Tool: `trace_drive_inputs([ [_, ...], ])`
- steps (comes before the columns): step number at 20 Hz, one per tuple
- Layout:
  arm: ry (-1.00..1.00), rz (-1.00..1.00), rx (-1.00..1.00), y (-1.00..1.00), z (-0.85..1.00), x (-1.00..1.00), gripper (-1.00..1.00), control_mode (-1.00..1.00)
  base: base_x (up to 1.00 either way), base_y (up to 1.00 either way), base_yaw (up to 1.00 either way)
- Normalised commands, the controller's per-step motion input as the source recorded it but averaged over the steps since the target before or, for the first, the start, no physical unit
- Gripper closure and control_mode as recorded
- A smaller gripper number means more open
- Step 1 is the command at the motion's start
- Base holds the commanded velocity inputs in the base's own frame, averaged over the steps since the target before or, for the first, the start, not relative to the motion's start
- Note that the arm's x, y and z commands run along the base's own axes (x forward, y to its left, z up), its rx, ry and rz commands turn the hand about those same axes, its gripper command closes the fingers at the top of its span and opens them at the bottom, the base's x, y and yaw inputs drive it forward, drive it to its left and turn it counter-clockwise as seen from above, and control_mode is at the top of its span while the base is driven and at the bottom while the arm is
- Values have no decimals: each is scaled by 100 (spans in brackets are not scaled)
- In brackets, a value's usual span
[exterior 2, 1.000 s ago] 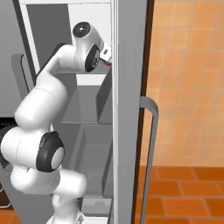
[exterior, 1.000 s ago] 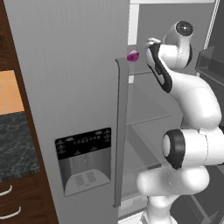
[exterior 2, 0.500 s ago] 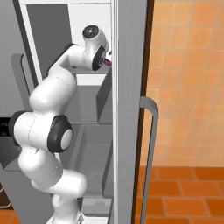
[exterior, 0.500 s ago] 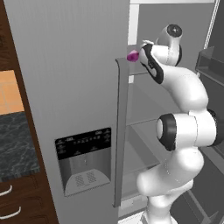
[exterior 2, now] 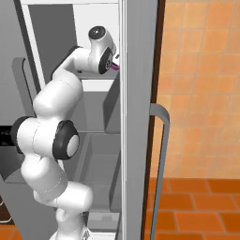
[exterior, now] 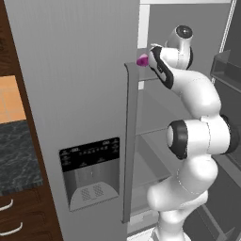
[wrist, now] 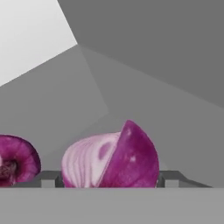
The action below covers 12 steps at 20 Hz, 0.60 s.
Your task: Place one onion and one chicken drumstick in each tupperware on the nearby counter, to pack two identical lunches.
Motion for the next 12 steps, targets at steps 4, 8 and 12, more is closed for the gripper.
trace_drive_inputs([
  [4,-8,0,0,1,0,-67,100,-100,0,0,0],
  [8,-39,4,0,20,25,-100,100,-100,0,0,0],
  [12,-30,5,0,23,32,-100,100,-100,0,0,0],
])
